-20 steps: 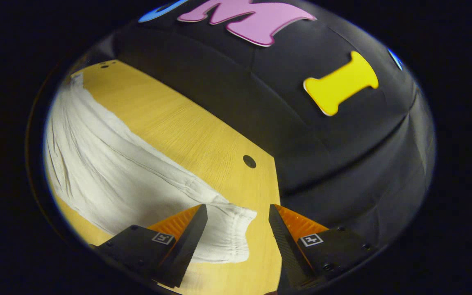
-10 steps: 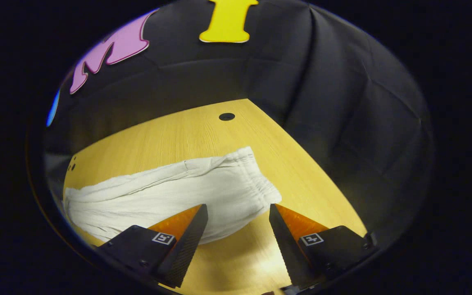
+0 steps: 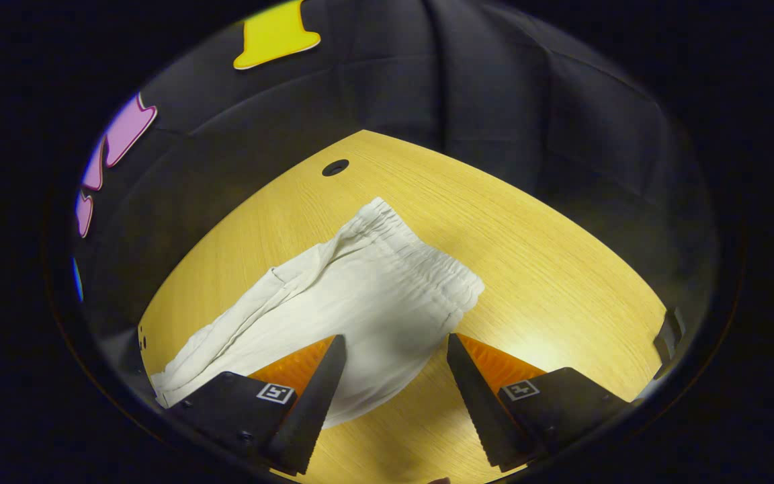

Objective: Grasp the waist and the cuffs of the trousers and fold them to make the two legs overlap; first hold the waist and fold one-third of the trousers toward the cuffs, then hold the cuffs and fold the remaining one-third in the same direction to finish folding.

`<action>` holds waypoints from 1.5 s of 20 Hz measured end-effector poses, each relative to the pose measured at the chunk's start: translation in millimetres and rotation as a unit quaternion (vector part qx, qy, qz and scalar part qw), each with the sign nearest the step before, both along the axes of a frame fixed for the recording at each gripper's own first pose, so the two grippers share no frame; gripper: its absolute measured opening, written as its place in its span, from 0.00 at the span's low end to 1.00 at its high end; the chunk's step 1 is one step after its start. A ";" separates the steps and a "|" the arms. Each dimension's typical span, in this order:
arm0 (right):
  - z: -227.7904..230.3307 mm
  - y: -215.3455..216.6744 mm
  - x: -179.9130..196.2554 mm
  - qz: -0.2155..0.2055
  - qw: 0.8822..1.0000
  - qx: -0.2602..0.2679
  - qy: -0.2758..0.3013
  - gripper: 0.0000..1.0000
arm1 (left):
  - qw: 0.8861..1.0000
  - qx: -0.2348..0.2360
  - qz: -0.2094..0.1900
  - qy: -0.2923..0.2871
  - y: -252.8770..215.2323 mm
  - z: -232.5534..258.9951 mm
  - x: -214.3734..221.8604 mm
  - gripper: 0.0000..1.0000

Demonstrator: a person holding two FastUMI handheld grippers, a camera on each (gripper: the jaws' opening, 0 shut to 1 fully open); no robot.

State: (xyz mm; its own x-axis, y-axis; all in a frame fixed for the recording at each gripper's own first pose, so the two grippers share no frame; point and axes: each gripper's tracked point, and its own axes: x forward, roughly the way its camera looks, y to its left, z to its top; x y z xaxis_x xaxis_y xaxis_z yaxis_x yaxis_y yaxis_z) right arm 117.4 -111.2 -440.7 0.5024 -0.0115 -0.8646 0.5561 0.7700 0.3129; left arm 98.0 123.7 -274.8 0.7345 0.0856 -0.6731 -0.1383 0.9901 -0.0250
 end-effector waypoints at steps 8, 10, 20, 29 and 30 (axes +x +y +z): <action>-11.2 -8.4 5.7 -0.064 0.997 0.001 0.040 0.65 | 0.993 -0.097 0.064 0.015 -10.9 -20.6 -24.2 0.92; -7.2 -10.9 1.0 -0.114 0.992 0.041 0.032 0.06 | 0.990 -0.120 0.074 0.017 -16.8 -24.6 -27.0 0.96; -12.7 -8.0 5.4 -0.101 0.993 0.055 0.004 0.05 | 0.960 -0.228 0.162 0.031 -24.9 -71.4 18.5 0.96; -13.0 -8.0 4.6 -0.083 0.995 0.061 -0.005 0.05 | 0.971 -0.172 0.153 0.062 -27.2 -83.7 62.8 0.87; -12.8 -7.9 4.2 -0.081 0.995 0.062 -0.006 0.05 | 0.973 -0.163 0.152 0.064 -28.0 -83.3 60.8 0.85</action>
